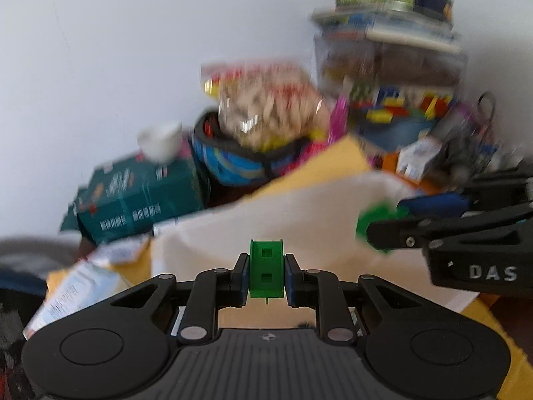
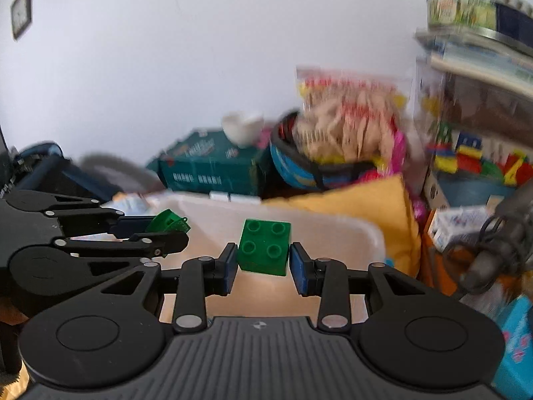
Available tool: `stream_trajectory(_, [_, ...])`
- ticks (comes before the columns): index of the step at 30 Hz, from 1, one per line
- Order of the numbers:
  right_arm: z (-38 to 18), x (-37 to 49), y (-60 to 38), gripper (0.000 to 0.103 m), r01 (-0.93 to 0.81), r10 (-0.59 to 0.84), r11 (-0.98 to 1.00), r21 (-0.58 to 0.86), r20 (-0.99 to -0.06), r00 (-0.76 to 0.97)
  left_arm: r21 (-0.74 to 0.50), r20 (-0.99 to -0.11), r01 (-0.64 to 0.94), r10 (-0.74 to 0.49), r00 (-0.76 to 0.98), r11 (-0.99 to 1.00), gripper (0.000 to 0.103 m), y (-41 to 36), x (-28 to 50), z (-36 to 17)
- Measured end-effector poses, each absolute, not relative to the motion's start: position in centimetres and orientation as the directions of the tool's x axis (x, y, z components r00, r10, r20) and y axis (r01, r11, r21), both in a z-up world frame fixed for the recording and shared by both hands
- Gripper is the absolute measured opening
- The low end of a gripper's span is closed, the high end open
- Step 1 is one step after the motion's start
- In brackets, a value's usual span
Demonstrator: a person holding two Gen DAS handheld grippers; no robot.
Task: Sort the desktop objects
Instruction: 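Carry both green blocks up over the white bin, then open both tools to drop the green blocks into the bin, then move both open tools back down to the pile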
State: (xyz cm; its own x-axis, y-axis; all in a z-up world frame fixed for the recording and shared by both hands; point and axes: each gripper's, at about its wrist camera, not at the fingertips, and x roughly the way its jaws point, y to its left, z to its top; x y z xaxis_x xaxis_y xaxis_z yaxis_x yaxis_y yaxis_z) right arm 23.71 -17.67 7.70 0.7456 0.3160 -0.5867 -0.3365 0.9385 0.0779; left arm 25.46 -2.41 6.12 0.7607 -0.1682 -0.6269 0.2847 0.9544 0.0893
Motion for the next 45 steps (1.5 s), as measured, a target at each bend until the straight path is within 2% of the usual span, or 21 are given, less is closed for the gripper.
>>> stream_trajectory(2, [6.7,23.8,-17.7,0.039,-0.336,0.31,0.939,0.075,-0.606,0.732,0.078,-0.651,0.265,-0.152,0.744,0.961,0.028,-2.3,25.6,5.0])
stream_trajectory(6, [6.4,23.3,-17.9,0.047,-0.337,0.307,0.939,0.067,-0.602,0.737,0.063,-0.631,0.271,-0.172,0.757,0.961,0.046,-1.7,24.2,5.3])
stream_trajectory(10, [7.4,21.9,-18.5,0.048,-0.341,0.326,0.936,0.084,-0.568,0.756,0.09,-0.594,0.287,-0.18,0.784,0.954,0.047,-1.5,21.2,7.0])
stream_trajectory(13, [8.1,20.0,-18.6,0.052,-0.37,0.345,0.927,0.067,-0.544,0.765,0.121,-0.574,0.311,-0.189,0.797,0.943,0.057,-1.3,18.0,7.8])
stream_trajectory(16, [8.2,17.2,-18.7,0.06,-0.402,0.363,0.914,0.051,-0.543,0.757,0.158,-0.563,0.33,-0.19,0.805,0.931,0.059,-1.1,14.6,7.5])
stream_trajectory(18, [7.7,15.3,-18.7,0.067,-0.417,0.366,0.908,0.037,-0.55,0.75,0.162,-0.588,0.334,-0.18,0.788,0.929,0.059,-0.9,12.9,6.7])
stream_trajectory(24, [4.4,10.7,-18.3,0.067,-0.475,0.371,0.88,0.015,-0.646,0.667,0.028,-0.687,0.344,-0.232,0.688,0.938,0.059,0.0,8.5,3.0])
stream_trajectory(27, [2.2,8.8,-18.4,0.067,-0.512,0.404,0.857,0.052,-0.686,0.606,0.004,-0.733,0.34,-0.229,0.641,0.94,0.059,-0.2,6.9,0.9])
stream_trajectory(32, [-0.8,7.2,-18.4,0.068,-0.488,0.382,0.868,0.089,-0.749,0.542,-0.041,-0.79,0.33,-0.233,0.567,0.943,0.059,-0.2,5.4,-1.6])
stream_trajectory(41, [-2.4,6.0,-18.5,0.07,-0.468,0.365,0.878,0.103,-0.775,0.516,-0.078,-0.806,0.286,-0.23,0.545,0.955,0.059,0.6,4.5,-2.5])
stream_trajectory(45, [-2.6,5.8,-18.7,0.075,-0.448,0.35,0.888,0.102,-0.781,0.516,-0.077,-0.808,0.295,-0.233,0.541,0.952,0.059,0.5,4.3,-2.5])
